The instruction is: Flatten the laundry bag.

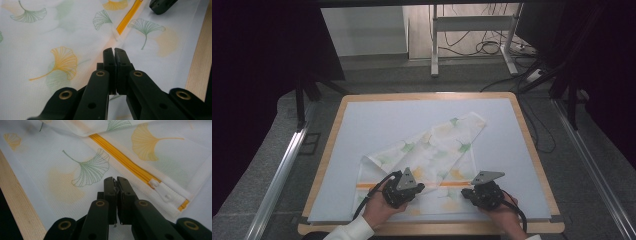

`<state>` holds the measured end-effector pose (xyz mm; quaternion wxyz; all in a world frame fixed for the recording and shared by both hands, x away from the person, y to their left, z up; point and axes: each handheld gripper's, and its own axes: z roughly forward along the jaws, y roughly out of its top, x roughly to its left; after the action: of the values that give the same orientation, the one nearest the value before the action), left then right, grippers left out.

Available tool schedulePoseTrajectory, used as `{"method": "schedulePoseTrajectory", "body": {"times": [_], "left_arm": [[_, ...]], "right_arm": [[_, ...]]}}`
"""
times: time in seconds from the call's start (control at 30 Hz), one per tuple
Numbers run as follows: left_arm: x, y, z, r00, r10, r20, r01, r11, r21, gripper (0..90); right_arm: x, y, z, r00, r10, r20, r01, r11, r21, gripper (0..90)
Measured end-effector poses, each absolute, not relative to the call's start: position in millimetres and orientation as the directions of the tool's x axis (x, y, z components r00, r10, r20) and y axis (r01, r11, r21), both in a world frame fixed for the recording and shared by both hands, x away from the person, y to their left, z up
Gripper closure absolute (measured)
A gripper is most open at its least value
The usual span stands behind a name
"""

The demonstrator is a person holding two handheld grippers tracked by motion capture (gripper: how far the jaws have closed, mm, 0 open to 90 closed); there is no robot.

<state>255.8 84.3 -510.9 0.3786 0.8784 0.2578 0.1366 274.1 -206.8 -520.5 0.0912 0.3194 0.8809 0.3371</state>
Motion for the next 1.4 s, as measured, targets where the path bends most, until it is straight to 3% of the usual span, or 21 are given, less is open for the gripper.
{"method": "schedulePoseTrajectory", "body": {"times": [0.8,0.87,0.97,1.13,1.23,1.27,1.3,1.4], "left_arm": [[257,71,-531,0.844,0.534,0.042,0.366,-0.632,0.684,83.0],[257,71,-531,0.845,0.534,0.033,0.370,-0.628,0.684,79.7],[257,72,-532,0.841,0.540,0.020,0.382,-0.620,0.686,67.0],[253,72,-532,0.853,0.522,-0.001,0.379,-0.618,0.689,62.3],[249,69,-532,0.868,0.496,-0.002,0.363,-0.632,0.685,65.2],[249,68,-531,0.875,0.483,0.005,0.352,-0.644,0.679,69.1],[247,67,-531,0.883,0.469,0.000,0.346,-0.651,0.676,78.6],[246,66,-531,0.886,0.464,0.007,0.339,-0.657,0.673,82.8]], "right_arm": [[274,-207,-521,-0.783,0.620,0.057,0.499,0.569,0.654,84.1],[274,-207,-521,-0.783,0.620,0.058,0.499,0.569,0.654,83.9],[274,-207,-521,-0.783,0.620,0.058,0.499,0.569,0.654,83.5],[274,-207,-521,-0.783,0.619,0.058,0.499,0.569,0.654,83.4],[274,-207,-521,-0.783,0.619,0.059,0.499,0.569,0.654,83.4],[274,-207,-521,-0.783,0.619,0.059,0.499,0.569,0.654,83.4],[274,-207,-521,-0.783,0.619,0.059,0.499,0.569,0.654,83.1],[274,-207,-521,-0.783,0.619,0.059,0.499,0.569,0.654,82.8]]}}
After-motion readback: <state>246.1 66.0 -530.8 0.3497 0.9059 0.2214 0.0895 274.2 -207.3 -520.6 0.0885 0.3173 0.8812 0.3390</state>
